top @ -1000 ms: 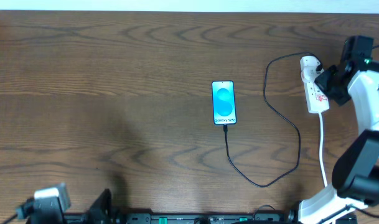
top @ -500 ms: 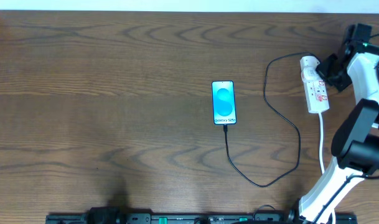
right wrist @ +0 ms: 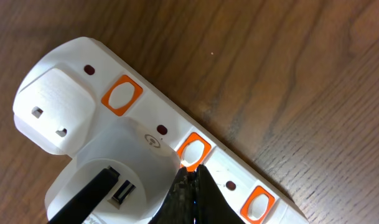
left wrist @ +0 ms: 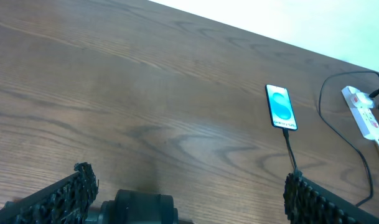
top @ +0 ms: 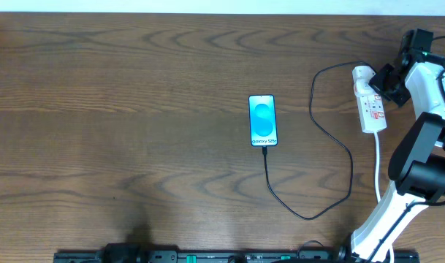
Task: Plug charger to phone and switch on socket
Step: 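Move the right gripper over the power strip's orange switch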
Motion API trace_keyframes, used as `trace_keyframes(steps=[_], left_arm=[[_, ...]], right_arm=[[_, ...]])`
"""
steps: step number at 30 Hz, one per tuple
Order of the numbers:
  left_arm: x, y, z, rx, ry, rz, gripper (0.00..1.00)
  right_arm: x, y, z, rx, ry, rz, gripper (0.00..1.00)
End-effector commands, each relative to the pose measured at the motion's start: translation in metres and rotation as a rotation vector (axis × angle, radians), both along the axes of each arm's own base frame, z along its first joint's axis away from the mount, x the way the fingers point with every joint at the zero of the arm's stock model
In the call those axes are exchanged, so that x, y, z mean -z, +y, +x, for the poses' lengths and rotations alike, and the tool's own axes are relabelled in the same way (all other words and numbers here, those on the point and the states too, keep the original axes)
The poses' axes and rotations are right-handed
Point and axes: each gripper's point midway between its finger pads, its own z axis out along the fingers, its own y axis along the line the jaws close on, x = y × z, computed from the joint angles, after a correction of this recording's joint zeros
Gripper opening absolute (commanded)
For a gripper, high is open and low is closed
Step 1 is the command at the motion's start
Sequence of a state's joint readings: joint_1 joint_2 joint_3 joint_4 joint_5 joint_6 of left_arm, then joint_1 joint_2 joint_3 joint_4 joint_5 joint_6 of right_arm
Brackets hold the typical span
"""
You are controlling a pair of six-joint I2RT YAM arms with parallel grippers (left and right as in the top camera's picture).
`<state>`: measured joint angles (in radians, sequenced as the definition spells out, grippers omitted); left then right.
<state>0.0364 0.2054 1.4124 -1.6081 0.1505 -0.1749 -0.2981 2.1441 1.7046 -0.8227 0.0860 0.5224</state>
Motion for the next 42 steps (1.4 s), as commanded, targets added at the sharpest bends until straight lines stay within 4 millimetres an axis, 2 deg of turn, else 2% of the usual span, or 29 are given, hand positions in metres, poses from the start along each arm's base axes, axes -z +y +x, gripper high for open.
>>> trace_keyframes(steps=[1, 11, 18, 26, 34, 38, 42], left_arm=[[0.011, 0.002, -0.006, -0.002, 0.043, 0.017, 0.98], [0.011, 0.002, -0.006, -0.002, 0.043, 0.017, 0.98], [0.011, 0.002, -0.006, -0.002, 0.043, 0.017, 0.97], [0.011, 0.002, -0.006, -0.002, 0.043, 0.017, 0.97], [0.011, 0.002, -0.006, -0.002, 0.043, 0.017, 0.97], [0.011, 0.002, -0.006, -0.002, 0.043, 0.017, 0.97], [0.011, 0.002, -0.006, -0.002, 0.043, 0.017, 0.97]], right_arm=[[-0.002, -0.005, 0.003, -0.026, -0.003, -0.032, 0.01], [0.004, -0.005, 0.002, -0.061, 0.008, -0.04, 0.01], [0.026, 0.001, -0.003, -0.069, 0.055, -0.014, 0.01], [0.048, 0.018, -0.006, -0.105, 0.111, 0.005, 0.01], [0.049, 0.041, -0.002, -0.163, 0.124, 0.006, 0.01], [0.046, 0.042, 0.008, -0.212, 0.09, -0.019, 0.01], [0.041, 0.033, 0.01, -0.198, 0.085, -0.054, 0.01]])
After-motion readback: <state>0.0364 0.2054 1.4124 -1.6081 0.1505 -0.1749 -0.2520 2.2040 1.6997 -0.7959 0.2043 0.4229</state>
